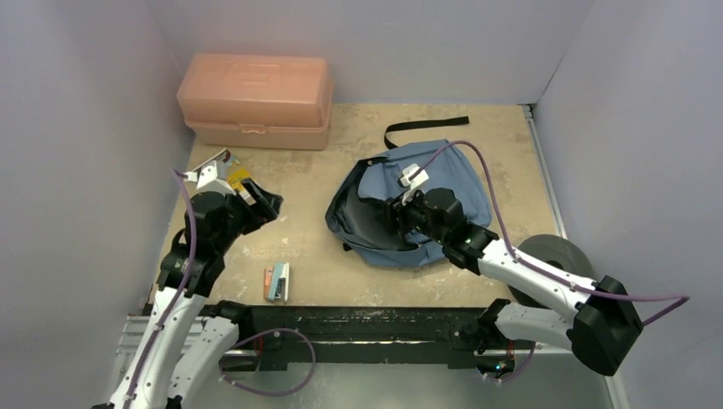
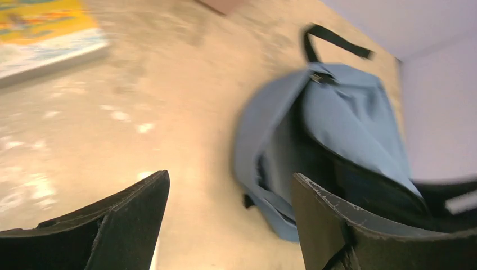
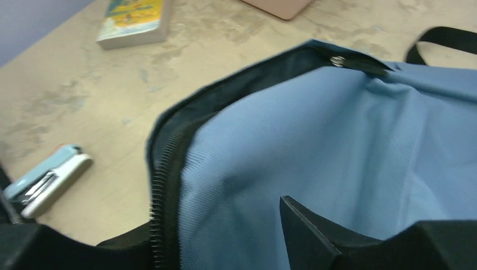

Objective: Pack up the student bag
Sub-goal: Place the book in the student bag, then pick up the book from the center of the board.

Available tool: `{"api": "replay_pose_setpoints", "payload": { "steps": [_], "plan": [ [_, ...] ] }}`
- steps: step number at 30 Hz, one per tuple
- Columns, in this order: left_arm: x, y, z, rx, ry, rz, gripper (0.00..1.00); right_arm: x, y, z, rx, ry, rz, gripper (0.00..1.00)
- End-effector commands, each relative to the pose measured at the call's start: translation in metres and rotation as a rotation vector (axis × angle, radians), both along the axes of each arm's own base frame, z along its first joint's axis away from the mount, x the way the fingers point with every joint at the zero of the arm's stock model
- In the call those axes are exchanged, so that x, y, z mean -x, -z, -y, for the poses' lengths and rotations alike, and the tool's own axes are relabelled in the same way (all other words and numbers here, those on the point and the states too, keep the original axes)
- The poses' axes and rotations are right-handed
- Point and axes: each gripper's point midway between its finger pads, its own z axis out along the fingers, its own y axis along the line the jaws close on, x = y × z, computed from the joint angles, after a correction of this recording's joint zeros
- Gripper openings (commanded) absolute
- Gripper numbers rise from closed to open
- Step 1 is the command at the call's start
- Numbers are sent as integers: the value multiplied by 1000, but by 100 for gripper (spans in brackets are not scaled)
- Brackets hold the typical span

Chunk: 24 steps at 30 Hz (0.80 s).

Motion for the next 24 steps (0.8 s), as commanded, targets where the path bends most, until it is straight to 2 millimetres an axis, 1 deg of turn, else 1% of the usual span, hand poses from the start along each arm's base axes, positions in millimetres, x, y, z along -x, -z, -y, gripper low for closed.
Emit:
{"api": "replay_pose_setpoints", "payload": {
  "steps": [1,4,6,7,8,9,10,12,13,14,15,16,17,18,21,22,24],
  "plan": [
    [-7,40,-66,-128,-235,-221,79,2,-73,-42,-144,-147,94,63],
    [-35,56,-94,-56,-387,-283,83,8,-82,-66,-189,-218,96,71],
    [-53,64,-116,67,-499,-312,83,14,-83,-79,-222,-262,88,77],
    [-63,69,-125,101,-537,-314,86,17,-82,-87,-230,-295,72,80],
    [-74,71,-134,113,-567,-303,86,19,-82,-96,-234,-312,58,86],
    [-80,76,-143,117,-605,-322,87,21,-84,-105,-243,-327,47,95],
    [-87,81,-151,132,-624,-344,87,23,-86,-115,-259,-343,43,98],
    [-102,85,-163,136,-629,-348,87,20,-99,-136,-343,-357,48,99],
    [-109,86,-170,104,-627,-340,87,10,-106,-146,-400,-334,45,99],
    [-113,88,-177,81,-625,-351,87,-5,-112,-156,-457,-286,36,99],
    [-116,92,-182,65,-610,-383,86,-21,-109,-169,-500,-246,9,99],
    [-119,93,-187,52,-607,-406,86,-38,-94,-188,-503,-224,-30,99],
    [-123,96,-192,36,-606,-423,86,-46,-102,-203,-515,-236,-25,99],
    [-128,100,-197,34,-609,-429,86,-61,-78,-223,-491,-226,-63,99],
    [-137,115,-213,54,-629,-460,86,-90,-56,-266,-519,-230,-126,99],
    [-139,123,-217,63,-633,-484,86,-98,-51,-277,-522,-229,-133,99],
    [-144,130,-225,88,-631,-489,85,-113,-38,-297,-531,-221,-147,98]
  ]
}}
